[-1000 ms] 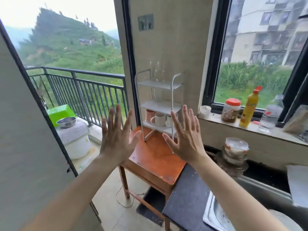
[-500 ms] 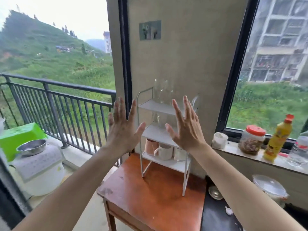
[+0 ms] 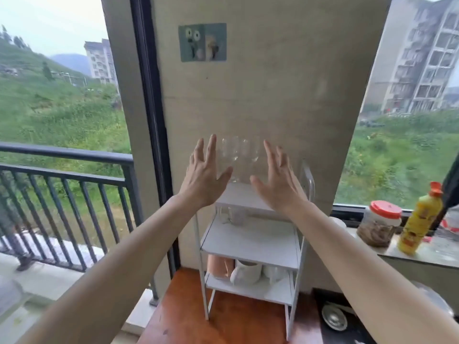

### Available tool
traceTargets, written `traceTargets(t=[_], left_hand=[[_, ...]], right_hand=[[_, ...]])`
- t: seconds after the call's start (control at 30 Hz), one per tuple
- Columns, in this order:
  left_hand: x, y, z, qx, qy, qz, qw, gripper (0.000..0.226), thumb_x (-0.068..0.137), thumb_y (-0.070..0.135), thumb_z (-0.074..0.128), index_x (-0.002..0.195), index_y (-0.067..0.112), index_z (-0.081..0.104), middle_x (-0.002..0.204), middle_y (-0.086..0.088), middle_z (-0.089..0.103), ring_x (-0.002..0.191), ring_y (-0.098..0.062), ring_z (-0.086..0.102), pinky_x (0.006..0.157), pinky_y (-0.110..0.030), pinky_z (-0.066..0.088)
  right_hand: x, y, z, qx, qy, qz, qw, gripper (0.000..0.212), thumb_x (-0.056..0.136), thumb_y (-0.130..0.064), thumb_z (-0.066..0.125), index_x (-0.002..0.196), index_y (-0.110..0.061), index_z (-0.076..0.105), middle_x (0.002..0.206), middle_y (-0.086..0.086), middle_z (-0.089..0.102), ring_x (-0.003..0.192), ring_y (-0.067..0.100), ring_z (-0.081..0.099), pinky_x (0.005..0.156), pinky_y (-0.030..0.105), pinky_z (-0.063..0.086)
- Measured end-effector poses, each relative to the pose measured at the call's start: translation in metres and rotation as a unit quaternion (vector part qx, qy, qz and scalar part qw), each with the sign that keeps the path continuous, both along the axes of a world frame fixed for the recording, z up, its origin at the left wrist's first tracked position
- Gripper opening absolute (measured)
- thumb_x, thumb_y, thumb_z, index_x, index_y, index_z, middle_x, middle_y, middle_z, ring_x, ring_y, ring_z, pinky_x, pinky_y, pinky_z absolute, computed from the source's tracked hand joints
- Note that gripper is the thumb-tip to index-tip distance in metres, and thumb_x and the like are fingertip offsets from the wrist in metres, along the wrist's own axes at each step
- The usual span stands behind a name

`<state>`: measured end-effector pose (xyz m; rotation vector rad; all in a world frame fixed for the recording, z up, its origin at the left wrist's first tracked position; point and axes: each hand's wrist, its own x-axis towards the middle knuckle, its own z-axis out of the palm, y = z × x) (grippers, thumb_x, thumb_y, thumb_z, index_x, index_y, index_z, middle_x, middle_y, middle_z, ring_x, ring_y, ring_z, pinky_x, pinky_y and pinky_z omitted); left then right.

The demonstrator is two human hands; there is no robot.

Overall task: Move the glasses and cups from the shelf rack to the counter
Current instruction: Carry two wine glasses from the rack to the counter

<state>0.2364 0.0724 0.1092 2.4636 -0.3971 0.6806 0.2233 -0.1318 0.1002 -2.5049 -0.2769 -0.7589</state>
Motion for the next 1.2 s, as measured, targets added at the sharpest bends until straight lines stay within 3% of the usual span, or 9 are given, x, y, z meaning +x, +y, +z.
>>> traceTargets(t=[0.2, 0.3, 0.4, 0.5, 0.67, 0.83, 0.93, 1.07, 1.2], left_hand=[[0.056, -0.011, 0.004, -0.076, 0.058, -0.034, 0.995, 0.085, 0.099, 0.047, 0.052, 0.159, 0.030, -0.005, 0.165, -0.011, 0.009, 0.150, -0.031, 0.020, 0.119, -0.047, 0.026], [0.076, -0.016, 0.004, -0.103, 0.070, -0.039, 0.991, 0.074, 0.101, 0.048, 0.046, 0.158, 0.039, 0.000, 0.161, -0.009, 0.019, 0.141, -0.032, 0.037, 0.110, -0.046, 0.036], [0.092, -0.018, 0.003, -0.144, 0.088, -0.056, 0.984, 0.058, 0.102, 0.051, 0.038, 0.155, 0.043, 0.015, 0.152, -0.013, 0.037, 0.135, -0.026, 0.042, 0.106, -0.039, 0.033], [0.096, -0.020, 0.001, -0.167, 0.087, -0.070, 0.980, 0.044, 0.102, 0.050, 0.040, 0.143, 0.037, 0.031, 0.137, -0.018, 0.054, 0.128, -0.028, 0.052, 0.104, -0.043, 0.041], [0.090, -0.025, -0.002, -0.188, 0.067, -0.098, 0.975, 0.041, 0.101, 0.037, 0.051, 0.131, 0.019, 0.029, 0.134, -0.024, 0.051, 0.110, -0.033, 0.062, 0.097, -0.048, 0.051], [0.071, -0.024, 0.011, -0.263, 0.038, -0.107, 0.958, 0.047, 0.100, 0.030, 0.057, 0.136, 0.019, 0.029, 0.127, -0.016, 0.049, 0.098, -0.025, 0.063, 0.093, -0.056, 0.053], [0.050, -0.019, 0.028, -0.306, -0.009, -0.110, 0.946, 0.057, 0.098, 0.029, 0.060, 0.142, 0.018, 0.025, 0.125, -0.014, 0.050, 0.098, -0.025, 0.065, 0.091, -0.055, 0.054], [0.017, -0.014, 0.043, -0.340, -0.087, -0.095, 0.932, 0.058, 0.099, 0.030, 0.060, 0.145, 0.014, 0.030, 0.124, -0.011, 0.055, 0.097, -0.015, 0.062, 0.089, -0.049, 0.055], [-0.014, -0.022, 0.040, -0.365, -0.148, -0.113, 0.912, 0.056, 0.099, 0.029, 0.058, 0.147, 0.009, 0.036, 0.124, -0.014, 0.057, 0.103, -0.023, 0.060, 0.085, -0.045, 0.056]], right_hand=[[0.057, -0.001, 0.000, 0.059, 0.046, 0.002, 0.997, 0.090, 0.095, -0.038, 0.058, 0.158, -0.041, -0.007, 0.164, 0.015, 0.010, 0.143, 0.038, 0.035, 0.108, 0.046, 0.039], [0.080, -0.002, -0.003, 0.093, 0.049, 0.030, 0.994, 0.090, 0.094, -0.033, 0.059, 0.158, -0.044, -0.004, 0.161, 0.013, 0.018, 0.140, 0.033, 0.038, 0.101, 0.036, 0.036], [0.095, 0.001, -0.007, 0.131, 0.048, 0.055, 0.989, 0.082, 0.095, -0.033, 0.058, 0.158, -0.040, 0.007, 0.154, 0.012, 0.031, 0.136, 0.027, 0.040, 0.097, 0.028, 0.027], [0.104, 0.005, -0.007, 0.165, 0.011, 0.070, 0.984, 0.066, 0.095, -0.030, 0.060, 0.150, -0.026, 0.025, 0.144, 0.009, 0.043, 0.130, 0.026, 0.045, 0.097, 0.026, 0.029], [0.107, 0.009, -0.003, 0.165, -0.009, 0.088, 0.982, 0.051, 0.097, -0.030, 0.060, 0.134, -0.017, 0.028, 0.136, 0.008, 0.042, 0.123, 0.027, 0.048, 0.093, 0.030, 0.036], [0.091, 0.015, 0.009, 0.208, -0.051, 0.088, 0.973, 0.059, 0.097, -0.028, 0.062, 0.143, -0.013, 0.026, 0.137, 0.003, 0.037, 0.117, 0.014, 0.042, 0.096, 0.031, 0.041], [0.073, 0.016, 0.025, 0.235, -0.088, 0.071, 0.966, 0.073, 0.095, -0.032, 0.065, 0.151, -0.019, 0.020, 0.148, 0.008, 0.040, 0.121, 0.015, 0.049, 0.091, 0.023, 0.037], [0.038, 0.014, 0.047, 0.237, -0.171, 0.015, 0.956, 0.076, 0.089, -0.047, 0.061, 0.152, -0.016, 0.032, 0.138, 0.006, 0.053, 0.113, 0.015, 0.056, 0.092, 0.027, 0.039], [-0.008, 0.005, 0.058, 0.248, -0.249, -0.003, 0.936, 0.077, 0.084, -0.051, 0.054, 0.147, -0.009, 0.041, 0.131, 0.011, 0.058, 0.107, 0.007, 0.053, 0.093, 0.024, 0.042]])
